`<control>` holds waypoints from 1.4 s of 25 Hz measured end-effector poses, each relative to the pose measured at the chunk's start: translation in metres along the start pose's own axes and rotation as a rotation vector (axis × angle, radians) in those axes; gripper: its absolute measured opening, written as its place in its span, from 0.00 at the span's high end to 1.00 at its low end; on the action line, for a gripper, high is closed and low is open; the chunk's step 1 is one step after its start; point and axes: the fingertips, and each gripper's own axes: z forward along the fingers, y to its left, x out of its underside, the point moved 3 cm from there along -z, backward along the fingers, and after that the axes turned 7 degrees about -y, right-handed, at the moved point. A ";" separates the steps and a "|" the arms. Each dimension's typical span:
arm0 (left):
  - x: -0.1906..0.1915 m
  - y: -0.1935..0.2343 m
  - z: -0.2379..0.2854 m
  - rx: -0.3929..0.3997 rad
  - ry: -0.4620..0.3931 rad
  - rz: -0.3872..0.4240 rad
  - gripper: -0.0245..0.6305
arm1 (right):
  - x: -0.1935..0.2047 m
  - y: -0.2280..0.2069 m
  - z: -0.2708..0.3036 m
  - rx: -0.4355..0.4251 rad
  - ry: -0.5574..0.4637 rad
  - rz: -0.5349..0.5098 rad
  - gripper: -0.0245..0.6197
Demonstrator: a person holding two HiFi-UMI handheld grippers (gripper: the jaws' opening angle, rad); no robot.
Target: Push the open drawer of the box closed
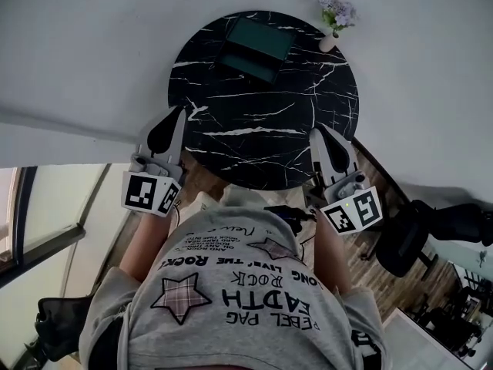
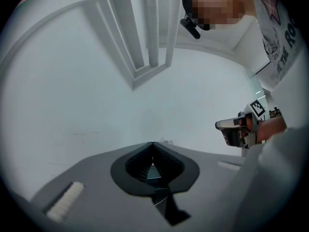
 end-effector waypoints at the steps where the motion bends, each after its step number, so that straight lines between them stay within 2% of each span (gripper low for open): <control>1: 0.001 -0.001 0.004 -0.008 0.001 -0.001 0.95 | -0.001 -0.006 0.000 -0.004 0.003 0.002 0.94; 12: 0.019 -0.011 0.036 0.010 0.052 -0.012 0.95 | 0.012 -0.041 0.009 0.007 0.034 0.052 0.94; 28: 0.050 0.035 0.118 0.188 0.089 -0.047 0.95 | 0.024 -0.069 0.077 0.156 0.030 0.033 0.94; 35: 0.071 0.056 0.152 0.257 0.126 -0.096 0.95 | 0.039 -0.078 0.098 0.236 0.049 0.033 0.94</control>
